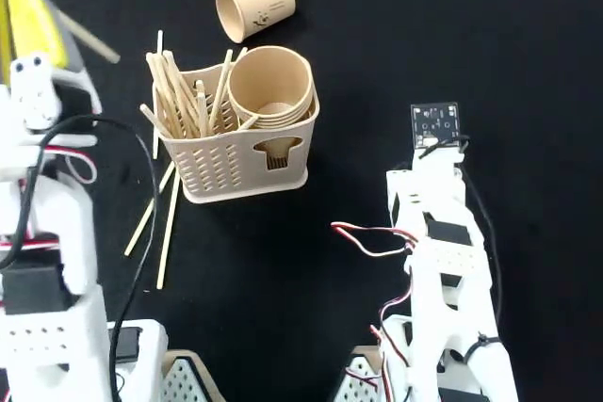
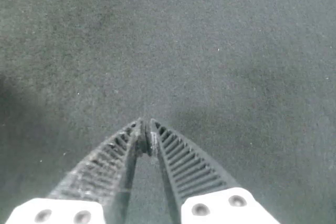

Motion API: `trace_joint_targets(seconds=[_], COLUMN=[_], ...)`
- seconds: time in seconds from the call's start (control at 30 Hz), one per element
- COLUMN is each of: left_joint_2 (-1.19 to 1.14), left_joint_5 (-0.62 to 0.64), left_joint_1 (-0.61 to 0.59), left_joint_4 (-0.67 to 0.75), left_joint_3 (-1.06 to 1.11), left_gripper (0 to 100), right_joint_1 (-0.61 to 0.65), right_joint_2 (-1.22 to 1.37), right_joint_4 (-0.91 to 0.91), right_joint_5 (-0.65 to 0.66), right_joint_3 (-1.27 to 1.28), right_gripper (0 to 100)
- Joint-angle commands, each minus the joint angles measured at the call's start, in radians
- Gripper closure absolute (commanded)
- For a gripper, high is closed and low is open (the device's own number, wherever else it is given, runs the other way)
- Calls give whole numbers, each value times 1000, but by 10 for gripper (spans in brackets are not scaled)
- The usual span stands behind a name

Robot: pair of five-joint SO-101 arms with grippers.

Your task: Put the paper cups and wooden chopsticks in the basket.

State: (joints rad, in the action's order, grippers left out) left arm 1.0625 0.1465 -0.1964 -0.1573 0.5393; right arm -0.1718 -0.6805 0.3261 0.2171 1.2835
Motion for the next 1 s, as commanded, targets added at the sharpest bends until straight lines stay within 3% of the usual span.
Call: trace_joint_targets(seconds=[0.0, 0.2, 0.37, 0.73, 0.87, 0.97], left_joint_2=[-26, -186, -167, -91, -89, -89], left_joint_5=[29, 190, 189, 187, 193, 189], left_joint_1=[79, 90, 117, 133, 139, 136], left_joint_4=[69, 28, -44, -38, -87, -213], left_joint_3=[19, 48, 87, 288, 325, 252], left_gripper=[971, 971, 971, 966, 817, 799], right_joint_1=[11, 11, 11, 11, 11, 9], right_joint_2=[-31, -31, -31, -31, -31, -31], right_joint_4=[-18, -18, -18, -18, -18, -18], right_joint_5=[8, 8, 8, 8, 8, 8], right_joint_3=[-4, -4, -5, -5, -5, -5], right_gripper=[985, 985, 985, 985, 985, 985])
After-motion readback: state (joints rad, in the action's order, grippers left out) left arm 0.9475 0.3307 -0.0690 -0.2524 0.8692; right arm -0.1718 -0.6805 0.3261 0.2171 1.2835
